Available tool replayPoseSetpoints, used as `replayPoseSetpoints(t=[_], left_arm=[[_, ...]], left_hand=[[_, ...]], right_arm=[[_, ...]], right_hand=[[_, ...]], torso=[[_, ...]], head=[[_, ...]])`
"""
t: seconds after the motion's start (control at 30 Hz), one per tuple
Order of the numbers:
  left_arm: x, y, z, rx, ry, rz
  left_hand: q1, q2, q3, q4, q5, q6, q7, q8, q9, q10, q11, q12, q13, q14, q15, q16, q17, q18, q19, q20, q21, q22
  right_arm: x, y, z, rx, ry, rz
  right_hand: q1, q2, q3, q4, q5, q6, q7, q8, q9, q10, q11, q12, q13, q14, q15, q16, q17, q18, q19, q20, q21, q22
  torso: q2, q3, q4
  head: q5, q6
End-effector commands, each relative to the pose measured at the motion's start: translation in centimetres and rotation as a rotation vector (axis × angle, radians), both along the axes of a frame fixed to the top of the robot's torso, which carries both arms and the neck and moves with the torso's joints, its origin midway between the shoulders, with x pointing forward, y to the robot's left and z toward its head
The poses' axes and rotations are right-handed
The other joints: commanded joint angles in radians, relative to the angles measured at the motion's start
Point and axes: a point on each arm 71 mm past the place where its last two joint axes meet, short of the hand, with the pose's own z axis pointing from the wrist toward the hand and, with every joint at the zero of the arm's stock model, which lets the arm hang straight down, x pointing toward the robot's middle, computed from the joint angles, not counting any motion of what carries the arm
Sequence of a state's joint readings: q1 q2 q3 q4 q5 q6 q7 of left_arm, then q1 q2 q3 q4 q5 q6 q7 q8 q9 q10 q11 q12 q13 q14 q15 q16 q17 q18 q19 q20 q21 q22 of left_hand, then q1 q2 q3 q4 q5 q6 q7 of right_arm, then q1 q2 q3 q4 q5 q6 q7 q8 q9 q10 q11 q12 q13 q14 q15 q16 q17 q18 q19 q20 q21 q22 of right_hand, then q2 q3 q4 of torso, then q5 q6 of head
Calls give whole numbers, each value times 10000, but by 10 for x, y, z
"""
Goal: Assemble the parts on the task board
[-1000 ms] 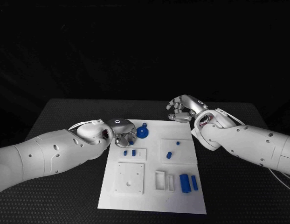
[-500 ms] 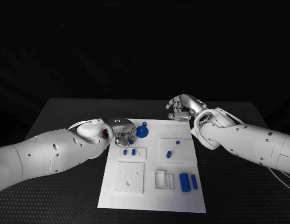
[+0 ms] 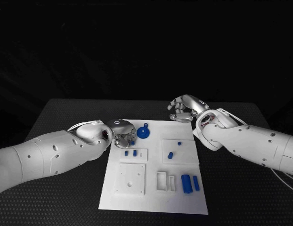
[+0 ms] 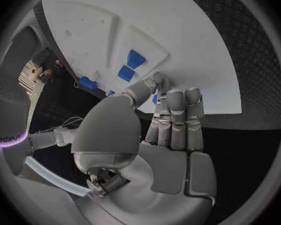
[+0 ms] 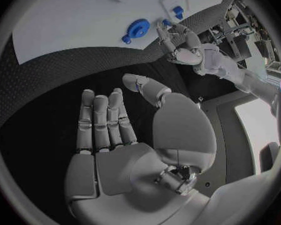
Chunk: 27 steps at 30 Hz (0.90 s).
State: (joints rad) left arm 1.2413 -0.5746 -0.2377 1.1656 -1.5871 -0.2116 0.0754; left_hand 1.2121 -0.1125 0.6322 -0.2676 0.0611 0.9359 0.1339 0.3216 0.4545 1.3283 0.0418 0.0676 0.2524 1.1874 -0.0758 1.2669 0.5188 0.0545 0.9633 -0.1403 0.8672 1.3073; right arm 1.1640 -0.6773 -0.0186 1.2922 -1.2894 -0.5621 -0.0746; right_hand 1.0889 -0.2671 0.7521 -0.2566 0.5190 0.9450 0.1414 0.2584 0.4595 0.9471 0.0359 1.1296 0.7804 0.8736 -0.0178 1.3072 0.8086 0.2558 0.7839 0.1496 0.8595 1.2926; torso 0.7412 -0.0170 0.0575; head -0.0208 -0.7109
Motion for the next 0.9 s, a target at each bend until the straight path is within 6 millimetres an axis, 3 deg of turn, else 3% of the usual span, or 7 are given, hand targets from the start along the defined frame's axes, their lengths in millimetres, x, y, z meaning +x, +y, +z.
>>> replayPoseSetpoints(t=[0.03, 0.27, 0.57, 0.7, 0.77, 0.9], left_arm=[[0, -2, 0, -139, 178, -35], [0, -1, 0, -181, 125, -35], [1, 6, 1, -148, 11, 149], [3, 15, 2, -182, -116, 363], [5, 24, 3, -405, -149, 621], [8, 37, 9, -1010, -195, 1095]], left_hand=[[25, -151, -36, 75, -50, -96, -8, -58, -18, -123, 58, -28, -22, -8, 104, -49, 15, 150, 28, -268, 9, 184], [58, -280, -57, 124, -51, -315, -107, -161, -81, -237, 104, -15, -28, -52, 149, -78, 31, 205, -4, -208, -4, 185], [149, -276, -40, 147, -48, -522, -146, -251, -135, -250, 106, 7, -14, -41, 154, -77, 54, 244, 12, -191, 6, 186], [239, -238, -11, 161, -46, -333, -77, -125, -92, -244, 102, 18, 4, -33, 151, -77, 71, 264, 25, -185, 19, 189], [271, -221, 4, 171, -45, -193, -26, -39, -61, -235, 98, 24, 13, -26, 148, -74, 81, 269, 30, -183, 26, 191], [261, -263, 0, 201, -46, -78, 20, 30, -35, -197, 90, 44, 30, -26, 137, -78, 86, 270, 36, -183, 37, 195]], right_arm=[[0, 1, 0, -88, 27, 113], [0, 0, 0, -95, 30, 100], [0, -2, -1, -188, 199, 151], [0, -4, -4, 11, 665, 282], [0, -6, -5, 158, 891, 391], [-1, -9, -7, 478, 1273, 618]], right_hand=[[34, 27, 64, -8, 66, -57, 48, 42, -18, -70, 19, -30, -15, -54, 6, -26, -11, 60, -92, 7, -55, 12], [36, 25, 66, -12, 65, -63, 50, 40, -21, -74, 21, -30, -20, -58, 7, -27, -15, 60, -95, 8, -58, 14], [38, 28, 68, -14, 65, -64, 50, 42, -24, -78, 22, -30, -25, -61, 8, -27, -18, 60, -98, 8, -60, 15], [47, 44, 70, -34, -11, -52, 48, 56, -29, -99, 21, -35, -47, -83, 16, -36, -34, 60, -123, 13, -77, 21], [19, 96, 97, -63, -343, -114, 83, 51, -57, -282, 57, -287, -264, -277, 91, -288, -219, 32, -357, 70, -263, -13], [21, 107, 99, -70, -421, -130, 91, 56, -63, -295, 65, -384, -367, -300, 120, -378, -303, 25, -415, 91, -324, -29]], torso=[[-3, 3, 11], [-4, -2, 3], [-3, 4, -3], [-6, -2, 3], [-11, 9, 4], [-15, 19, 6]], head=[[-4, 1], [5, -8], [17, 21], [32, 61], [40, 89], [42, 110]])
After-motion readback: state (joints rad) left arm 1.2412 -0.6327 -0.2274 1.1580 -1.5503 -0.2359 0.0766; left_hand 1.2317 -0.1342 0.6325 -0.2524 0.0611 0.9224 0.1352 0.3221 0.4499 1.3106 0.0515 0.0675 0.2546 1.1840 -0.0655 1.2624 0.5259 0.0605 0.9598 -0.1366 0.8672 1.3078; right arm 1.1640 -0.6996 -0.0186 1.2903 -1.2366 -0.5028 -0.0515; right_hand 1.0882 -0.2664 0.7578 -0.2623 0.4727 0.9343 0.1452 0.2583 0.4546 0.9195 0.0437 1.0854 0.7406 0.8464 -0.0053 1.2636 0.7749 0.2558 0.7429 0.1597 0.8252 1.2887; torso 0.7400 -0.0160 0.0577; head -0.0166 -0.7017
